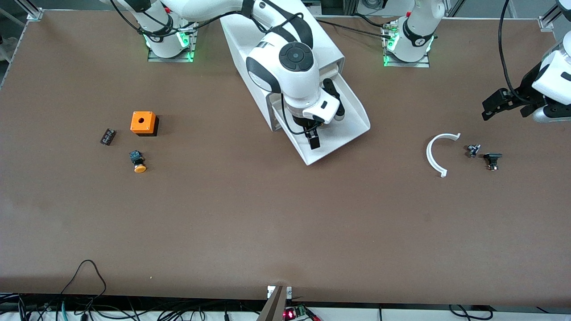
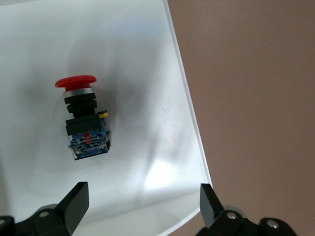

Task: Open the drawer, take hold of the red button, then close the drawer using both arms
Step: 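Lower the right gripper and grasp the red mushroom button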

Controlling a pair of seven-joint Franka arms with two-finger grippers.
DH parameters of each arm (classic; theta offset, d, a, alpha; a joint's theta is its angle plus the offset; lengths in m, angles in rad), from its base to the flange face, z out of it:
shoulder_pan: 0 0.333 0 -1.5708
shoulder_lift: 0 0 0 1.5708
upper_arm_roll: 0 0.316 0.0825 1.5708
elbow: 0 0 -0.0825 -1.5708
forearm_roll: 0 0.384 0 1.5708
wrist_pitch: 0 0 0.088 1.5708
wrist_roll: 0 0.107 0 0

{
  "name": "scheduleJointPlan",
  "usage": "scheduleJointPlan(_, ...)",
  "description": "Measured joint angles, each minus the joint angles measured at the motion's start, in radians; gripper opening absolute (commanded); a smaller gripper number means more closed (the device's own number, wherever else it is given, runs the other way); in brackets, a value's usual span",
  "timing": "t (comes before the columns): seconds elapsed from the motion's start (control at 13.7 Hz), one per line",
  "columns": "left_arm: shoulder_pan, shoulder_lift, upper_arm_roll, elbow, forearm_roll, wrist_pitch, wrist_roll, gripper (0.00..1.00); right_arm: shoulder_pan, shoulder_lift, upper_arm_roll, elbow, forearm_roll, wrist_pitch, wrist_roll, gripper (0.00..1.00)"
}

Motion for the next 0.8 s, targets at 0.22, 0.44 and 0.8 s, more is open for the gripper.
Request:
scheduleJointPlan(0.22, 0.001, 0.000, 0.005, 0.007, 0.000, 0.000, -0.002, 1.00, 0.018, 0.000, 0.000, 0.000, 0.000, -0.043, -0.001, 1.00)
scheduleJointPlan(0.44, 0.002, 0.002, 0.011, 0.007, 0.000, 0.000, -0.002, 1.00, 0.026, 0.001, 0.000, 0.000, 0.000, -0.056, -0.001, 1.00)
scheduleJointPlan(0.8, 0.003, 0.004, 0.015, 0.007, 0.000, 0.000, -0.002, 1.00, 0.039, 0.027, 0.000, 0.000, 0.000, -0.059, 0.004, 1.00)
